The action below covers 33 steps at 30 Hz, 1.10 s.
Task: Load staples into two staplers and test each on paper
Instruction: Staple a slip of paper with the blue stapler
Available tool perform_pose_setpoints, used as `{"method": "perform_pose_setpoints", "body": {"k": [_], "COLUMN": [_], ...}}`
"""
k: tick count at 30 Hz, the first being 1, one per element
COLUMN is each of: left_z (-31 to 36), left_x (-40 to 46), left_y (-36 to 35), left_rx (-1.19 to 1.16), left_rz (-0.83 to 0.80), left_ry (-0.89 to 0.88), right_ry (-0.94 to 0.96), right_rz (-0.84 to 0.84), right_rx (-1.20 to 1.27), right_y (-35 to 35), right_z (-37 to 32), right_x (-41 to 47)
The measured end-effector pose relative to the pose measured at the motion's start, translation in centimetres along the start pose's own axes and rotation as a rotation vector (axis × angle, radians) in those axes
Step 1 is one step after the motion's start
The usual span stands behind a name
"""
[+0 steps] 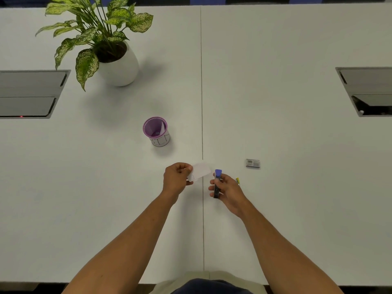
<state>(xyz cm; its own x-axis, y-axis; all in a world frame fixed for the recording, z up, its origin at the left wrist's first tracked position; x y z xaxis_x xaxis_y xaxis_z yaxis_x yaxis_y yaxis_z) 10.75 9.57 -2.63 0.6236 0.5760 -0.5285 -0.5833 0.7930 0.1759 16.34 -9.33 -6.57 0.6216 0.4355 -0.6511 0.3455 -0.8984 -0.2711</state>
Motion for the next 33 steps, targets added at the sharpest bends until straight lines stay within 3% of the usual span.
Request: {"method": "perform_pose_setpoints", "body": {"k": [7,17,24,33], "left_z": [2.0,3.7,3.6,3.3], "left_x": [-1.1,-2.5,-3.4,-3.8], "left_y": [-1.6,-1.2,-2.6,-2.7], "left_rx": [0.061,0.169,0.081,0.069], "left_rz": [-0.007,0.091,-0.008,-0.032], "left_ry": [-0.119,-0.227,-0.228,-0.217], "right_ry": [0.106,0.052,0.054,0.07], "right_rz": [-0.002,-0.032,-0.094,-0.032], "right_rx": [-0.109,-0.118,-0.084,-0.112], "right_y": [-0.2,-0.5,-1.6,-1.7], "right_z": [-2.1,-1.8,-1.9,-2.4], "right_x": [-1.4,-3.0,-3.7,-4.0]}}
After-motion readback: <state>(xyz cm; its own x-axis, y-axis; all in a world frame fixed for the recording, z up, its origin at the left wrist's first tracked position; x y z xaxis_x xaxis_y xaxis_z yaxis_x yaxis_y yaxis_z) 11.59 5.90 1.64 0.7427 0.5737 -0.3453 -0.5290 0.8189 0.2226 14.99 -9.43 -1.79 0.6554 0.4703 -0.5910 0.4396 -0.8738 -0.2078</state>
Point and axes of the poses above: each hand's wrist, its own x-axis towards the middle knuckle, its own y-axis out of the back of the hand, z = x × y, the point moved 10 cm from there along x, towards the middle knuckle, and after that the axes turned 1 degree about y, right-handed, at the moved point
